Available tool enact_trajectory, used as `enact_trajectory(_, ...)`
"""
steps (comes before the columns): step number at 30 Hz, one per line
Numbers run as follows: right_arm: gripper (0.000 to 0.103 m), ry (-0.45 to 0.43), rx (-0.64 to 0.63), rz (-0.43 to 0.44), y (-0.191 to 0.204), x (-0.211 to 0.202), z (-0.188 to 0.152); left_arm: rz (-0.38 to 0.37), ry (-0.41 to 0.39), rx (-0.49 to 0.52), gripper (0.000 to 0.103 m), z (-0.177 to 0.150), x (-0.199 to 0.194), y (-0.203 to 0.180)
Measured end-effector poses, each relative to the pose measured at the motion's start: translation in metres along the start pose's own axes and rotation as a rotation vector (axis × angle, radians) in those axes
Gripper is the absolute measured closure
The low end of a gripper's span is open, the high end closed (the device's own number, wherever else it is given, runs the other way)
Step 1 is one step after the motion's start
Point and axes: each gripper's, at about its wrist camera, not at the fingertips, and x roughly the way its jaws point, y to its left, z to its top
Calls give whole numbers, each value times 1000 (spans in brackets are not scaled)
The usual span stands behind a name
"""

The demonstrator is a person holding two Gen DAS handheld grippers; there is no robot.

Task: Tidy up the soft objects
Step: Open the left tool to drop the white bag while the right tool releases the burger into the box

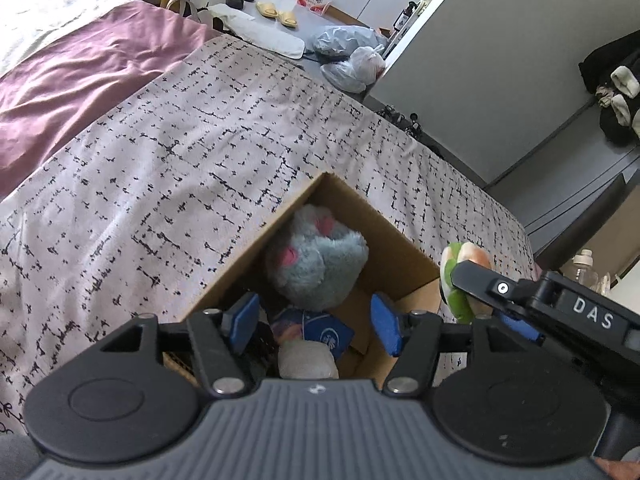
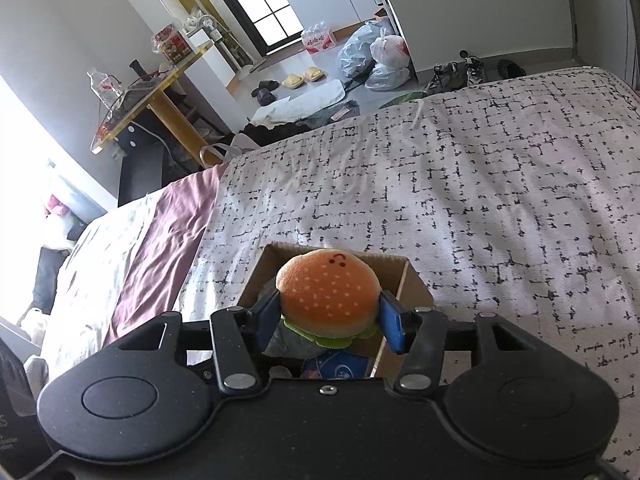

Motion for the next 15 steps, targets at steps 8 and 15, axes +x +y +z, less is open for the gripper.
enact_trajectory(8, 29, -14, 34, -18, 1, 7, 2, 7, -2, 13, 42, 5, -2, 3)
enact_trajectory(15, 20, -35, 38, -32, -2, -7, 1, 24, -25, 42, 32, 4, -9, 1)
